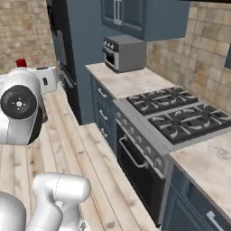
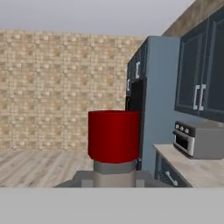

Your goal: Get the candle and the liquor from the cabinet and move them to the dining counter.

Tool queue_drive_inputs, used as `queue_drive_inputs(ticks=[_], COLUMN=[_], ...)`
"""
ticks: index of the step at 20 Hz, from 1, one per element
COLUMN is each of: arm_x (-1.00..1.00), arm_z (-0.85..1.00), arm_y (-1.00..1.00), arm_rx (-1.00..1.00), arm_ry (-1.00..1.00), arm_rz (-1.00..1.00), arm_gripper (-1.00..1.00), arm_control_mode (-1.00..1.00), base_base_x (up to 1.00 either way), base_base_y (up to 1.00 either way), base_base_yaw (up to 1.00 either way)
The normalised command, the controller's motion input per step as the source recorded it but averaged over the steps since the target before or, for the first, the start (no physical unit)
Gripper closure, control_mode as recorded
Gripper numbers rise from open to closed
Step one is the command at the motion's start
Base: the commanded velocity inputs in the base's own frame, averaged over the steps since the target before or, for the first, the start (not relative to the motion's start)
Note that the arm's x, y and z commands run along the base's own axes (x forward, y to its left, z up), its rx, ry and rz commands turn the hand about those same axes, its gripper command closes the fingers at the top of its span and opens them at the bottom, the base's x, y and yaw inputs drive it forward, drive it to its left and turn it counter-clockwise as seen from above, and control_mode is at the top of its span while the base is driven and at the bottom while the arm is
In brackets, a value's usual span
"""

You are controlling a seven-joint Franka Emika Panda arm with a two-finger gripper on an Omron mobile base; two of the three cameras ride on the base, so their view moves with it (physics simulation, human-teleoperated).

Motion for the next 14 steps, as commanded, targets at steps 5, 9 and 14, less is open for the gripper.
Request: queue_drive_inputs(ticks=[5, 9, 14], arm_x=[0.0, 0.0, 0.0], arm_z=[0.0, 0.0, 0.0], arm_y=[0.0, 0.0, 0.0], arm_rx=[0.0, 0.0, 0.0], arm_ry=[0.0, 0.0, 0.0], arm_rz=[0.0, 0.0, 0.0], arm_gripper=[1.0, 1.0, 1.0], arm_control_mode=[1.0, 1.0, 1.0], base_base_x=[0.0, 0.0, 0.0], base_base_y=[0.79, 0.71, 0.62], base_base_yaw=[0.47, 0.48, 0.48])
